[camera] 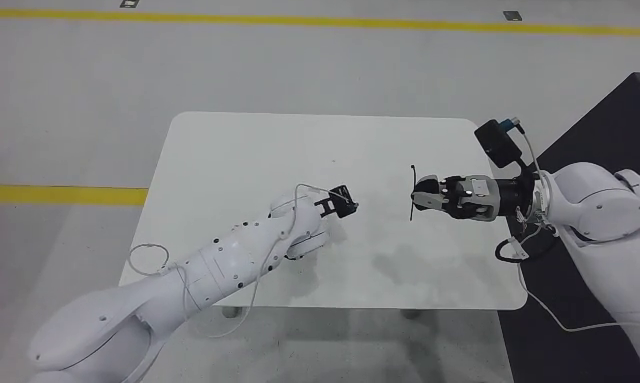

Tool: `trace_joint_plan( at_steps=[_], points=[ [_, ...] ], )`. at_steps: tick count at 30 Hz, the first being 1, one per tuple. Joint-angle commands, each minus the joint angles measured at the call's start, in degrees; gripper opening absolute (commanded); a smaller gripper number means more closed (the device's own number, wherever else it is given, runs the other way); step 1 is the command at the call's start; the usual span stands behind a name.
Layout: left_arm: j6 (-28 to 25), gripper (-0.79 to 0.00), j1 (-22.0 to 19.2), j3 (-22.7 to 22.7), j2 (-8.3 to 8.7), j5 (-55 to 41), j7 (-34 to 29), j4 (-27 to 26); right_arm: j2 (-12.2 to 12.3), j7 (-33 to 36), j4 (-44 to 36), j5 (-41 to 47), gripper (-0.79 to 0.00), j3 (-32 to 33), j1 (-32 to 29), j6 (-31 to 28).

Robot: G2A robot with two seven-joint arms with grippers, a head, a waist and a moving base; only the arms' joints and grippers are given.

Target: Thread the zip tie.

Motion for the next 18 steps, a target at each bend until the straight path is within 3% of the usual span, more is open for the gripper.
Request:
trace_joint_plan(
  at_steps=[1, 5, 12, 15, 18],
  points=[
    [-7.12, -0.785, -0.28, -0.31, 0.05, -1.26, -0.14, 0.26, 0.0, 0.0, 0.0, 0.0, -0.785, 0.0, 0.0, 0.0],
    [-11.34, -0.785, -0.42, -0.87, -0.04, -1.44, -1.36, 0.74, 0.0, 0.0, 0.0, 0.0, -0.785, 0.0, 0.0, 0.0],
    [-12.67, -0.782, -0.46, -0.68, -1.55, -0.37, -3.51, 2.74, 0.0, 0.0, 0.0, 0.0, -0.785, 0.0, 0.0, 0.0],
    [-11.72, -0.68, -0.11, -0.24, -2.57, 0.83, -3.44, 3.6, 0.0, 0.0, 0.0, 0.0, -0.785, 0.0, 0.0, 0.0],
    [-11.53, -0.653, 0.31, 0.36, -3.61, 2.4, -2.69, 4.05, 0.0, 0.0, 0.0, 0.0, -0.785, 0.0, 0.0, 0.0]
  ],
)
